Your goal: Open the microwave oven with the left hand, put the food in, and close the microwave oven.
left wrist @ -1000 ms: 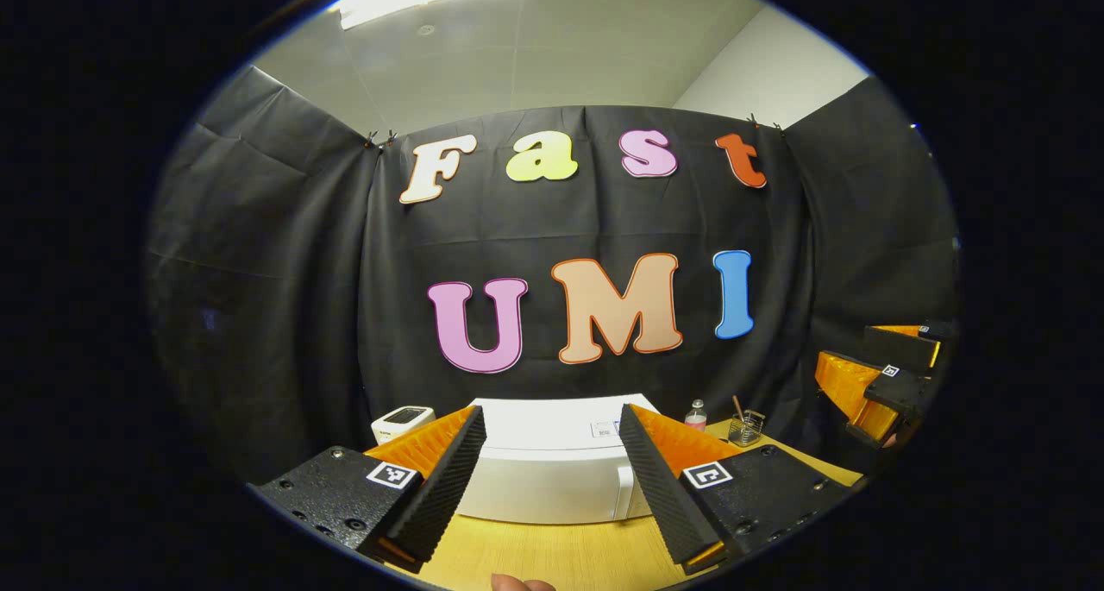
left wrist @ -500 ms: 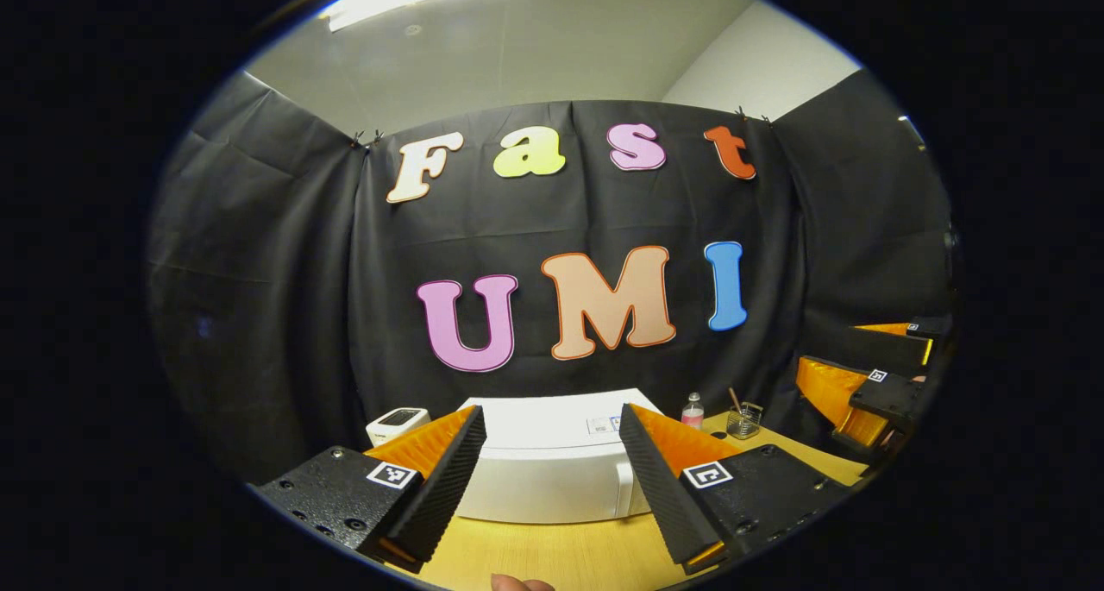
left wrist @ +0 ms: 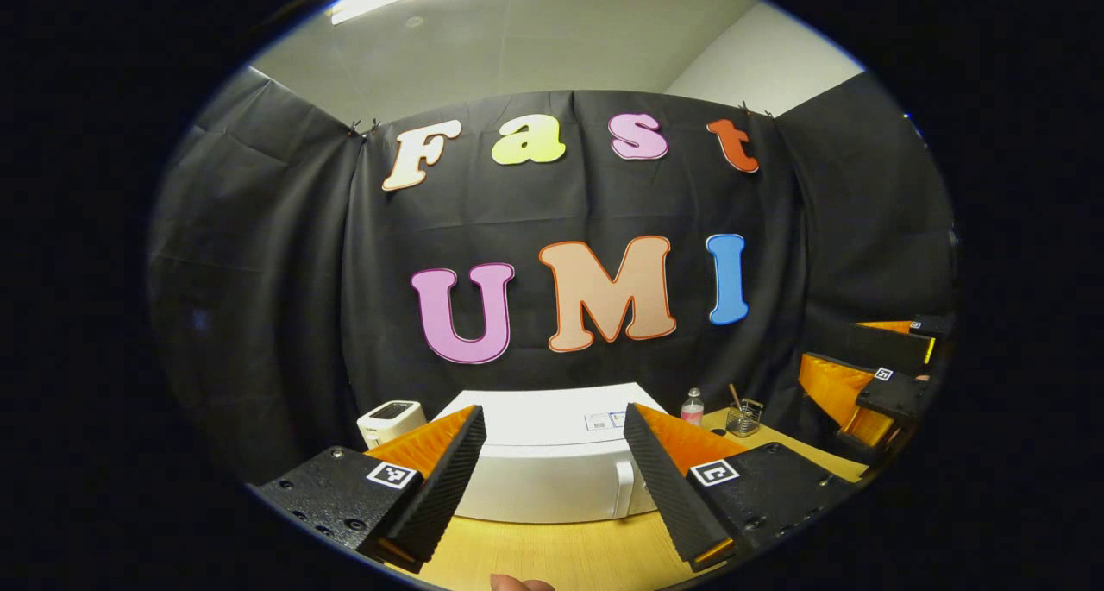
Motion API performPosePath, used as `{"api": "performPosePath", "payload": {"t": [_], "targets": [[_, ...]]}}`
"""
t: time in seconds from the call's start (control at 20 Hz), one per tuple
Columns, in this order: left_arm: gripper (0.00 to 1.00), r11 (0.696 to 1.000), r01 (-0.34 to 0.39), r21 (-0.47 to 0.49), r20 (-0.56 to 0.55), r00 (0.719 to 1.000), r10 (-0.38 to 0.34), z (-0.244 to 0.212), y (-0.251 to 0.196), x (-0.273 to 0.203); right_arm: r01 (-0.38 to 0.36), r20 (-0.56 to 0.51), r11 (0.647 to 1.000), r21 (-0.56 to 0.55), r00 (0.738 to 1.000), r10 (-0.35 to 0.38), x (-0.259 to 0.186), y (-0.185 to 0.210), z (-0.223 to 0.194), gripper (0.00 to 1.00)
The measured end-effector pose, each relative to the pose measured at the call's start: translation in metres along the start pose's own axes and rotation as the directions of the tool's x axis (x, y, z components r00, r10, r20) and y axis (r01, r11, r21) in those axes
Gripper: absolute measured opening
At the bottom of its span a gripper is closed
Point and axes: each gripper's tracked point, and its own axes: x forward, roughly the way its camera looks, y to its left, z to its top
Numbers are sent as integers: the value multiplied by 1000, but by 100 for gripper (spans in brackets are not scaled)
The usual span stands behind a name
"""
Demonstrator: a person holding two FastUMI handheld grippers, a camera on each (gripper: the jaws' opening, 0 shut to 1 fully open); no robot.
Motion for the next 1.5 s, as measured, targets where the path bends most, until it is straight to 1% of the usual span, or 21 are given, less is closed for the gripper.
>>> {"api": "performPosePath", "payload": {"t": [0.15,0.25,0.35,0.45,0.6,0.7,0.75,0.85,0.95,1.15,1.2,1.3,1.35,1.4,1.45,1.5], "targets": [[100,1000,7,-23,-38,999,-8,-23,-3,15,11,7,1000,-10,1000,-11,2,-5,2,94],[99,999,43,-32,-90,995,-45,-48,-15,29,20,10,1000,-14,1000,-20,1,-10,4,94],[99,996,77,-45,-163,983,-83,-80,-27,40,32,11,999,-26,999,-32,0,-16,4,94],[99,994,86,-72,-223,970,-100,-109,-36,51,51,18,998,-35,999,-51,-3,-25,6,94],[100,989,96,-109,-322,938,-127,-157,-54,66,75,22,996,-38,997,-74,-10,-37,8,94],[100,990,114,-84,-410,902,-139,-194,-64,74,85,18,995,-44,996,-85,-14,-43,5,94],[100,990,119,-75,-436,889,-140,-206,-68,80,91,16,995,-51,996,-90,-15,-47,5,94],[100,988,130,-79,-464,873,-151,-219,-80,92,103,19,993,-63,995,-102,-18,-54,5,94],[100,988,144,-58,-492,857,-154,-232,-88,101,110,14,992,-59,994,-109,-20,-58,3,94],[100,990,142,-23,-496,858,-135,-240,-92,118,108,-2,994,-35,994,-108,-22,-59,-4,94],[100,989,147,-33,-508,850,-143,-246,-95,120,108,-3,994,-34,994,-108,-22,-59,-6,94],[96,987,151,-52,-527,835,-156,-253,-100,119,96,-10,995,-38,995,-96,-20,-58,-9,94],[87,987,149,-58,-526,836,-158,-253,-102,121,89,-16,995,-43,996,-90,-18,-58,-10,94],[83,986,152,-65,-521,838,-163,-254,-104,122,86,-21,995,-46,996,-87,-17,-60,-12,96],[76,986,153,-66,-514,842,-165,-252,-105,124,89,-21,995,-43,996,-90,-16,-63,-11,94],[74,986,152,-63,-502,849,-163,-250,-105,126,94,-21,995,-37,995,-94,-16,-66,-10,94]]}}
